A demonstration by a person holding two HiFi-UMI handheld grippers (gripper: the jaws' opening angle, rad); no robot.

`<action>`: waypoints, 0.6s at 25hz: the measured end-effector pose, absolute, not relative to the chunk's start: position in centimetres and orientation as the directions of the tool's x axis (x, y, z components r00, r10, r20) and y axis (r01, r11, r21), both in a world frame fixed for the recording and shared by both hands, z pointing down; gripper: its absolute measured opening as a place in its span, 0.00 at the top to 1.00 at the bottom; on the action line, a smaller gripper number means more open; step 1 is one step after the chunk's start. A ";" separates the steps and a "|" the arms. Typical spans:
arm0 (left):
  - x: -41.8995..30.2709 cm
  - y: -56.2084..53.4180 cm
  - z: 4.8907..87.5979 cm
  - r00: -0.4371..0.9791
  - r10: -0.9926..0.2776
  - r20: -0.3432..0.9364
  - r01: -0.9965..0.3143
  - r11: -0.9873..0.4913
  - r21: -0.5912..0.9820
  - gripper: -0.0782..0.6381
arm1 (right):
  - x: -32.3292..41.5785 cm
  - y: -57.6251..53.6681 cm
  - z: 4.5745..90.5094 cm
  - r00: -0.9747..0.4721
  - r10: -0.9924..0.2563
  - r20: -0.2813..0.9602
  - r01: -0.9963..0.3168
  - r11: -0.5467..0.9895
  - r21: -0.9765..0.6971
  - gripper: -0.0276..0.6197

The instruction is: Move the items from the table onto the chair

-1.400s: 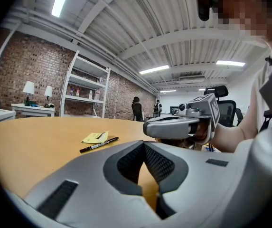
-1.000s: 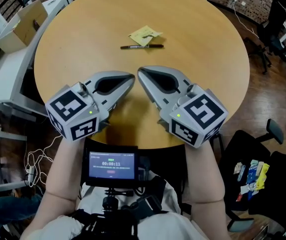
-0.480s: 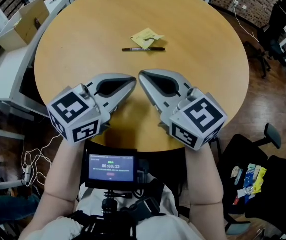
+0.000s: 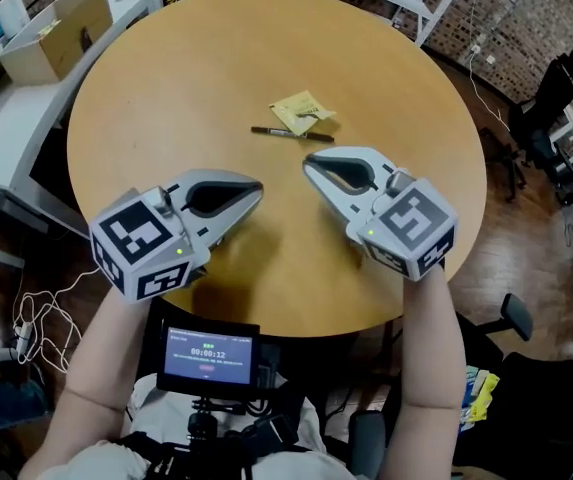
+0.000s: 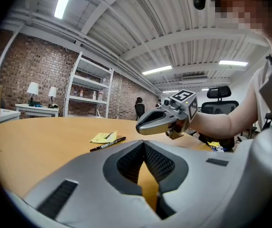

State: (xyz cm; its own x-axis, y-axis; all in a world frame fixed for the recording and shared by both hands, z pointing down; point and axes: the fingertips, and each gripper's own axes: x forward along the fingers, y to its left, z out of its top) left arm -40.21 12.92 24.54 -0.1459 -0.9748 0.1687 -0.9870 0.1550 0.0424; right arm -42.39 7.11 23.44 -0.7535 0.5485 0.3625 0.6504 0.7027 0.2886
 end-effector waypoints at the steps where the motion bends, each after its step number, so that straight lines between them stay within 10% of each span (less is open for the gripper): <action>1: -40.2 12.9 24.5 -0.147 -0.975 0.166 -0.987 0.156 0.041 0.88 | -43.0 6.3 23.9 -0.744 0.534 0.401 0.659 0.686 0.309 0.91; 5: -40.1 13.0 24.6 -0.149 -0.975 0.166 -0.987 0.157 0.036 0.88 | -45.9 2.8 26.9 -0.685 0.492 0.538 0.695 0.662 0.279 0.74; 15: -39.6 12.6 24.6 -0.115 -0.980 0.165 -0.992 0.122 0.033 0.88 | -49.6 0.2 29.9 -0.556 0.476 0.682 0.764 0.615 0.194 0.74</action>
